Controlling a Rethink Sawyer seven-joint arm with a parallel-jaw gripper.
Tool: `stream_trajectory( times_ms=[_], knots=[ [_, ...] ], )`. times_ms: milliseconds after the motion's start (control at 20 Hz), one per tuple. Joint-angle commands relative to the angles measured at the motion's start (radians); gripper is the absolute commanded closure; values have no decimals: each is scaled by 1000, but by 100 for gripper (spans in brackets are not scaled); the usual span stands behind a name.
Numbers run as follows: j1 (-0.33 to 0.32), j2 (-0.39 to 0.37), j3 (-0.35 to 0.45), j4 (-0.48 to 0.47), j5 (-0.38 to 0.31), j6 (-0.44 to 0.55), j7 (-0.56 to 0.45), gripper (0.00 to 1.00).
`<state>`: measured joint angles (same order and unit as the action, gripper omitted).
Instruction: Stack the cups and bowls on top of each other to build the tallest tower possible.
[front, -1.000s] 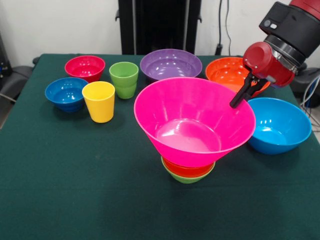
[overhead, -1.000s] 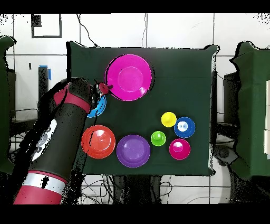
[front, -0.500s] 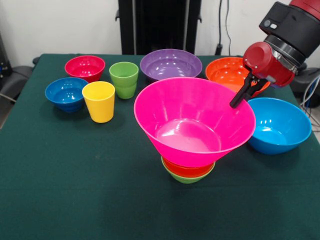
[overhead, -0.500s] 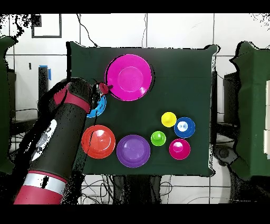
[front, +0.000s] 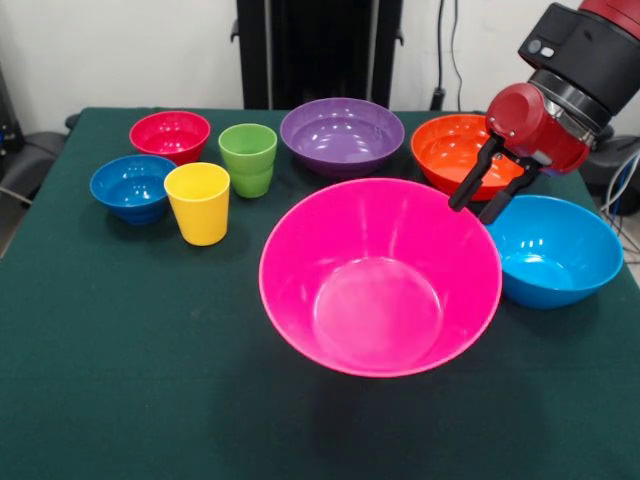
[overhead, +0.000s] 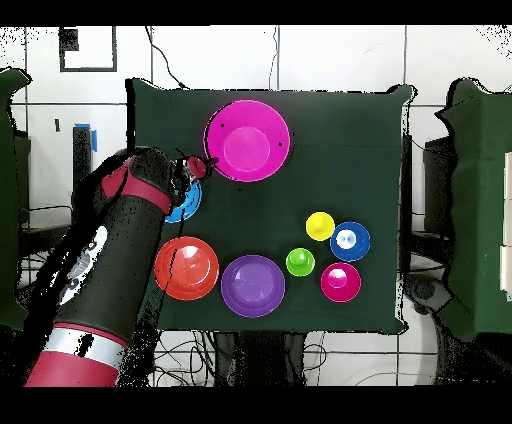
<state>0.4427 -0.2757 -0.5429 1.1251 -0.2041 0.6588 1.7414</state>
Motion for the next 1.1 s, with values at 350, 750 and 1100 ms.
stream_trajectory(
  times_ms=[350, 750, 1100],
  knots=[
    [0, 40, 90, 2, -37, 4, 65, 0],
    [2, 46, 85, -4, -39, 9, 67, 0],
    [2, 45, 85, -7, -41, 14, 60, 0]
  ],
)
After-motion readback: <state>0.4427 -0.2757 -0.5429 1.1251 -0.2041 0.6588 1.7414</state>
